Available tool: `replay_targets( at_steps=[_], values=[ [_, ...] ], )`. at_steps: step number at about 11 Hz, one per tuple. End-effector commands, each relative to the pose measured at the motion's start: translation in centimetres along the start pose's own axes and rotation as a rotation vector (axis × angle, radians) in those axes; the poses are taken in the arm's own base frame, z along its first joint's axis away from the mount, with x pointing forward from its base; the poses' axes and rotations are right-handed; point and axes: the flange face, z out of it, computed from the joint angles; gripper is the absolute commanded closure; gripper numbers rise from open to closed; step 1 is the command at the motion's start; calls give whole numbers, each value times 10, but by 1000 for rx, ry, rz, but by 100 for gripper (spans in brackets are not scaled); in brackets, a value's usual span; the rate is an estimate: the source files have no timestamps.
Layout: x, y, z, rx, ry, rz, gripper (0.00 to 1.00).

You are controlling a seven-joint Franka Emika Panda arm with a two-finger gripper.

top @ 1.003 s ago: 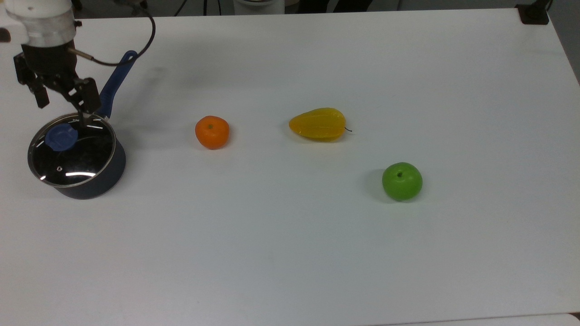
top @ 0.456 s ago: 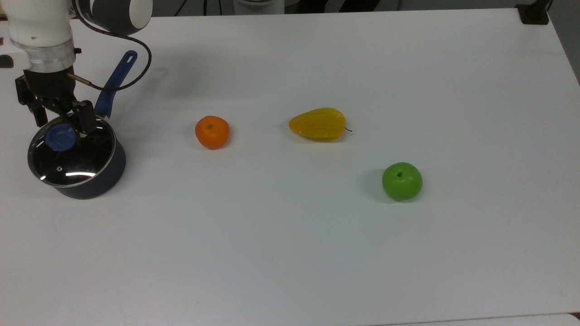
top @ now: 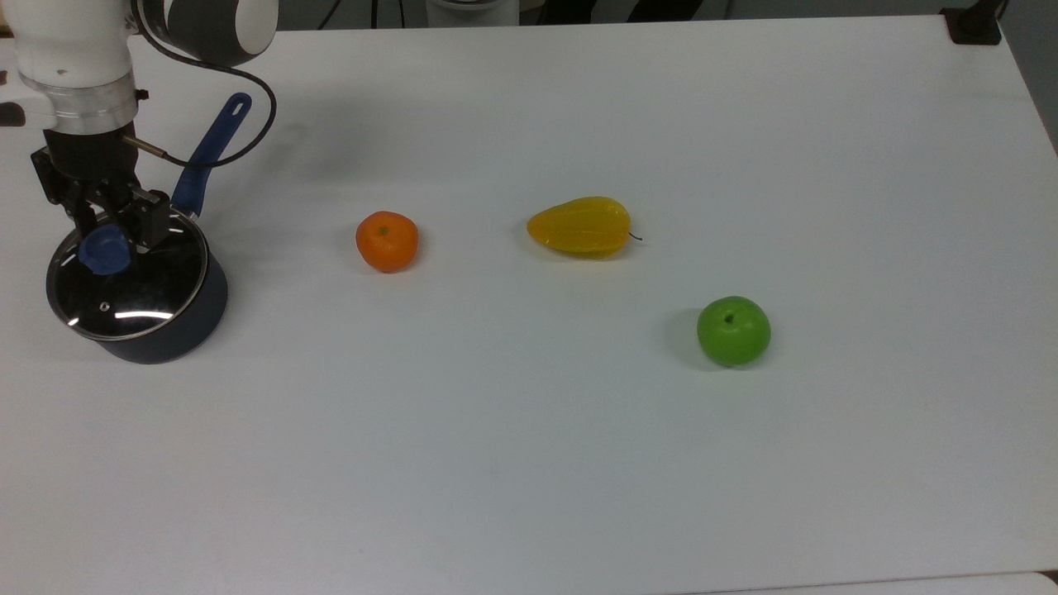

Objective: Open lid
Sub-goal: 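Close the gripper on the blue lid knob, then lift the glass lid off the pot and carry it beside the pot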

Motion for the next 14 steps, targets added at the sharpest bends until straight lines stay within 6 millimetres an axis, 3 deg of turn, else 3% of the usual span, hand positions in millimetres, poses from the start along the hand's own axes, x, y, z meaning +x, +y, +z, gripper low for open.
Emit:
replay_targets(
  at_steps=[1, 4, 7, 10, 12, 14],
  values=[
    [3, -1, -3, 11, 23, 42, 44],
    [10, -1, -31, 14, 51, 51, 48],
    [11, -22, -59, 25, 31, 17, 48],
    [2, -121, -74, 70, 16, -5, 48],
    [-17, -195, -77, 98, -25, -40, 48],
    [-45, -270, -66, 130, -55, -132, 48]
  ],
)
